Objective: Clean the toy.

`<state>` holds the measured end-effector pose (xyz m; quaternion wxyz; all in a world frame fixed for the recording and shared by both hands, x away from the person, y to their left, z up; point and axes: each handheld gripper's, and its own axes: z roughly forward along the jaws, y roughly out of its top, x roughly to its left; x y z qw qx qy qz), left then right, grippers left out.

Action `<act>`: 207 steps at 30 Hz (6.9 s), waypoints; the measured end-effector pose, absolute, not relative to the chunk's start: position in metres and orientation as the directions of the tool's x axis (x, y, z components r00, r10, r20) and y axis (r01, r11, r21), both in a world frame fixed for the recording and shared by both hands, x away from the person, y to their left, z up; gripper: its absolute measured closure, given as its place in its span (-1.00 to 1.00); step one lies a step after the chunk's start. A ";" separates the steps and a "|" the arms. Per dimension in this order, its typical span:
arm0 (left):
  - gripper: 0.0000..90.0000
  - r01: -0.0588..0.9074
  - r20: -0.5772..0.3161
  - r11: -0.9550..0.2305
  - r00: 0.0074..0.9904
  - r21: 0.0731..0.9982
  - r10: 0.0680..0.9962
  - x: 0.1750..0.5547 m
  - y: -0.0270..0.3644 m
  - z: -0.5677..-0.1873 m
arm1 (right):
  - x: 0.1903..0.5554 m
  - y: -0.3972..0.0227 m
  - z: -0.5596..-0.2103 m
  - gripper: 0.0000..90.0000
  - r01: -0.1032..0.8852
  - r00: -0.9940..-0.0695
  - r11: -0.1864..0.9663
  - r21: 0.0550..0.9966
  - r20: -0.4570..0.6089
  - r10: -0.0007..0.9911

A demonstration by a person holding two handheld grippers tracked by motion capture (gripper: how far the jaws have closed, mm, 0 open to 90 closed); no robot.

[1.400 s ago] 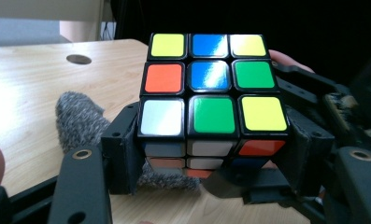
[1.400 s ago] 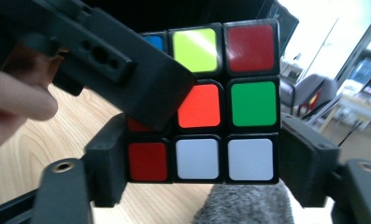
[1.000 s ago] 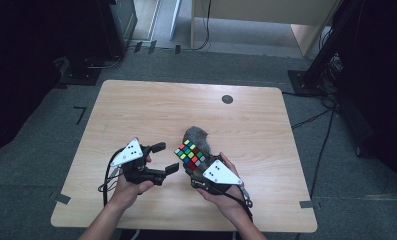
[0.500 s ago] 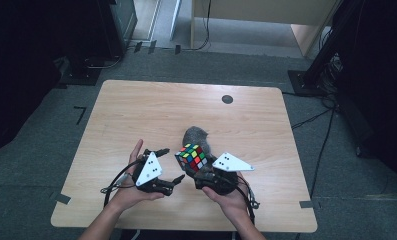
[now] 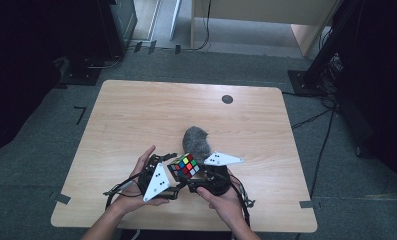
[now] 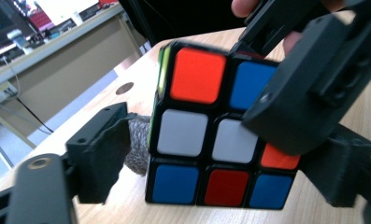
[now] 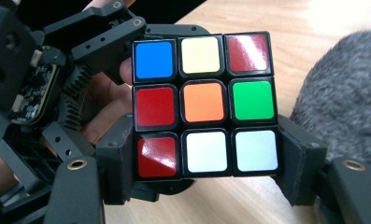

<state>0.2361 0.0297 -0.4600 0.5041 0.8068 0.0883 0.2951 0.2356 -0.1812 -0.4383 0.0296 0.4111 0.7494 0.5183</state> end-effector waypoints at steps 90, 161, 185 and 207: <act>-0.24 0.016 0.174 -0.392 0.879 0.920 0.445 0.255 0.050 -0.455 | 0.241 -0.215 -0.440 0.73 0.349 -0.676 0.039 0.936 0.222 0.702; -0.25 0.324 0.100 -0.382 0.637 0.866 0.765 0.300 0.049 -0.498 | 0.290 -0.296 -0.496 -0.58 0.573 -0.293 0.080 0.816 0.112 0.950; -0.70 0.431 0.070 -0.400 0.605 0.809 0.793 0.305 0.047 -0.504 | 0.282 -0.304 -0.485 -0.64 0.568 -0.278 0.050 0.822 0.134 0.951; -0.79 0.507 -0.076 -0.158 0.409 0.847 0.910 0.275 0.183 -0.479 | 0.238 -0.378 -0.480 -0.99 0.600 -0.266 0.047 0.799 0.144 0.953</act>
